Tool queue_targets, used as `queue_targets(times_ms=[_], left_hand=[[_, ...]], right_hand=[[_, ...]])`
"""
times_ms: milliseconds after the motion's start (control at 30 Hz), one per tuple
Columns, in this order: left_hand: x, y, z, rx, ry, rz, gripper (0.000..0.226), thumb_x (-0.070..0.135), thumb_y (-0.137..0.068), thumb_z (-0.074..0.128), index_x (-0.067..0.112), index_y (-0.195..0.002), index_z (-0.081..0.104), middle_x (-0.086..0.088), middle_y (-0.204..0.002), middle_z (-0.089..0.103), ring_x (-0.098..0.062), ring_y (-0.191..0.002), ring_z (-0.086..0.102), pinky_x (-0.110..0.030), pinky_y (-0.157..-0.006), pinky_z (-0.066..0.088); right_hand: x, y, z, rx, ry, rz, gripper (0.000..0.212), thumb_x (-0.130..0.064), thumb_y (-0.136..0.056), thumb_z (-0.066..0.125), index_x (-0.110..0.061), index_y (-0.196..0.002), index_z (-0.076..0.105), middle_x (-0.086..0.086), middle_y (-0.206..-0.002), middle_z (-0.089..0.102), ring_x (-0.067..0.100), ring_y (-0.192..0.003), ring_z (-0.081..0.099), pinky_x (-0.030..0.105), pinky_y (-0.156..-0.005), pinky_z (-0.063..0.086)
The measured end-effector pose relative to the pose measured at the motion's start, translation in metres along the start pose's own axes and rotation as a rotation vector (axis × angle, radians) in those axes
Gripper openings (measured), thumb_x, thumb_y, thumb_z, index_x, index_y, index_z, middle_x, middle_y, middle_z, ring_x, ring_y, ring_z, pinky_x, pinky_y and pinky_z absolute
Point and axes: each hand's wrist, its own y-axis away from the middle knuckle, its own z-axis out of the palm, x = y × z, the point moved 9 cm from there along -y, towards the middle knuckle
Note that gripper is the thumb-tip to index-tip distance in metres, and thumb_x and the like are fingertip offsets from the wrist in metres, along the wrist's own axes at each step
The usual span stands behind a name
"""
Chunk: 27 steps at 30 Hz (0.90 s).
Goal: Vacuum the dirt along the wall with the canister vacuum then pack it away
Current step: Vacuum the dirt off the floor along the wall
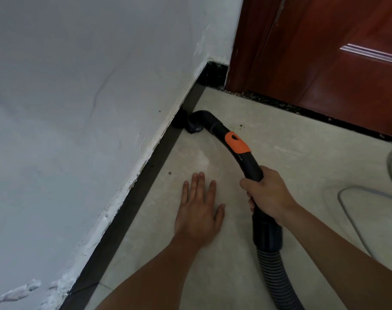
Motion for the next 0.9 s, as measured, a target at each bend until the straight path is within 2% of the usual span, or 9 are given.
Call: queue_targets(times_ms=[133,267,400,567,733,900], left_hand=[[0.001,0.0,-0.001,0.005,-0.007,0.006,0.066,0.05,-0.095,0.032,0.01,-0.147,0.039,-0.023,-0.155,0.026,-0.034,-0.146,0.019,-0.048,-0.114,0.011],[0.0,0.001,-0.001,0.015,-0.027,0.004,0.065,0.049,-0.094,0.033,0.01,-0.145,0.042,-0.023,-0.153,0.03,-0.034,-0.145,0.024,-0.048,-0.114,0.012],[0.0,0.001,-0.001,0.029,-0.011,0.002,0.065,0.05,-0.094,0.033,0.01,-0.145,0.041,-0.023,-0.154,0.028,-0.034,-0.146,0.021,-0.048,-0.114,0.012],[0.0,0.0,-0.003,0.044,-0.009,0.0,0.066,0.049,-0.094,0.033,0.009,-0.145,0.041,-0.023,-0.153,0.029,-0.034,-0.146,0.022,-0.048,-0.114,0.011],[0.0,0.001,-0.002,0.013,0.008,-0.003,0.067,0.05,-0.095,0.027,0.01,-0.149,0.031,-0.022,-0.157,0.019,-0.032,-0.148,0.011,-0.05,-0.121,0.01],[0.0,0.003,-0.002,0.011,0.016,0.001,0.066,0.049,-0.095,0.027,0.01,-0.148,0.035,-0.023,-0.156,0.023,-0.034,-0.147,0.016,-0.05,-0.12,0.013]], right_hand=[[-0.004,-0.023,-0.028,0.123,0.055,-0.016,0.012,-0.015,-0.084,0.068,-0.011,-0.086,0.057,0.012,-0.062,0.059,0.025,-0.044,0.054,0.034,-0.049,0.05],[0.002,-0.036,-0.071,0.234,-0.08,0.092,0.011,-0.011,-0.087,0.067,-0.008,-0.087,0.057,0.012,-0.063,0.056,0.025,-0.046,0.05,0.034,-0.05,0.049],[0.032,-0.006,-0.104,0.279,-0.156,0.152,0.012,-0.006,-0.087,0.065,-0.007,-0.083,0.054,0.011,-0.058,0.051,0.021,-0.038,0.046,0.033,-0.047,0.047],[0.053,0.034,-0.088,0.239,-0.14,0.144,0.01,-0.003,-0.089,0.062,-0.004,-0.084,0.053,0.013,-0.059,0.051,0.024,-0.044,0.046,0.035,-0.048,0.047],[0.038,0.025,-0.059,0.218,-0.191,0.127,0.01,-0.005,-0.088,0.063,-0.006,-0.085,0.053,0.012,-0.059,0.051,0.022,-0.042,0.046,0.032,-0.046,0.047],[0.023,0.027,-0.033,0.143,-0.131,0.082,0.01,-0.006,-0.087,0.063,-0.005,-0.086,0.053,0.012,-0.061,0.052,0.021,-0.042,0.048,0.031,-0.043,0.047]])
